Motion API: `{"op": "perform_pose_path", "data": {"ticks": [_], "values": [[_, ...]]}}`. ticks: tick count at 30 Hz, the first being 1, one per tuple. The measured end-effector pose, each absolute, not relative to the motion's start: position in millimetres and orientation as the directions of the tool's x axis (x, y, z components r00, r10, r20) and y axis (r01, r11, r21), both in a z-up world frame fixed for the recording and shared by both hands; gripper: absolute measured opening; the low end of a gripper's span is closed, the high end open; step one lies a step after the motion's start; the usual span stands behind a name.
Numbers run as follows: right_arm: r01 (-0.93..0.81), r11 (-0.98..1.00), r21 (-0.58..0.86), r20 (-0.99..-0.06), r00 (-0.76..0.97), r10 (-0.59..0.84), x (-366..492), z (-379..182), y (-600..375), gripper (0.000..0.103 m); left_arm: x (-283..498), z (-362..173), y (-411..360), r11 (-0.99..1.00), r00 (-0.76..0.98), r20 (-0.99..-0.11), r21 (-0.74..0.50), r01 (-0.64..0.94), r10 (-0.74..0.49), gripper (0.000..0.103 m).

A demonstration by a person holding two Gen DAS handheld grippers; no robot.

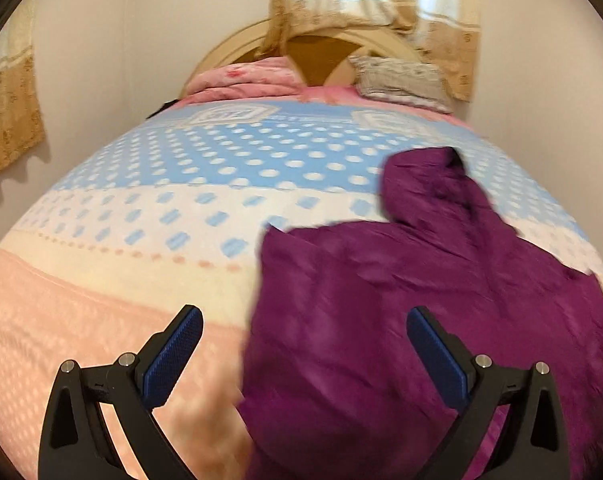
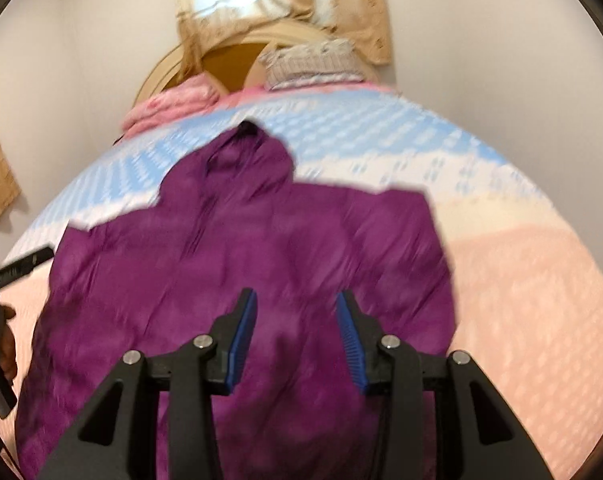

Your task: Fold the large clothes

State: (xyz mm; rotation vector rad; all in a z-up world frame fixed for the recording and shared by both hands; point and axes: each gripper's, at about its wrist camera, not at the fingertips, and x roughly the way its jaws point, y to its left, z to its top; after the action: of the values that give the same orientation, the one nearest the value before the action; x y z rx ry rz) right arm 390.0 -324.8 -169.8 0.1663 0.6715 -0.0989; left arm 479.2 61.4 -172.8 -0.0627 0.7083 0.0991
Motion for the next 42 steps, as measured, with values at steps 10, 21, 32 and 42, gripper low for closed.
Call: {"op": "perform_pose_path", "data": {"ticks": [10, 21, 32, 42], "values": [[0.262, 0.957, 0.128, -0.755, 0.651, -0.077, 459, -228, -385, 0.049, 537, -233, 47, 0.992, 0.633, -0.769, 0.012, -0.128, 0.09, 0.102], [0.264, 0.959, 0.102, -0.747, 0.657, -0.102, 454, -237, -380, 0.049, 539, -243, 44, 0.994, 0.611, -0.789, -0.006, -0.11, 0.063, 0.102], [0.102, 0.99, 0.096, -0.73, 0.683, 0.001, 477, -184, -367, 0.073, 561, -159, 31, 1.0, 0.716, -0.698, 0.025, 0.001, 0.017, 0.102], [0.02, 0.987, 0.157, -0.72, 0.687, 0.1, 629, -166, -360, 0.073, 708, -168, 12, 0.999, 0.657, -0.753, -0.035, 0.014, -0.035, 0.102]]}}
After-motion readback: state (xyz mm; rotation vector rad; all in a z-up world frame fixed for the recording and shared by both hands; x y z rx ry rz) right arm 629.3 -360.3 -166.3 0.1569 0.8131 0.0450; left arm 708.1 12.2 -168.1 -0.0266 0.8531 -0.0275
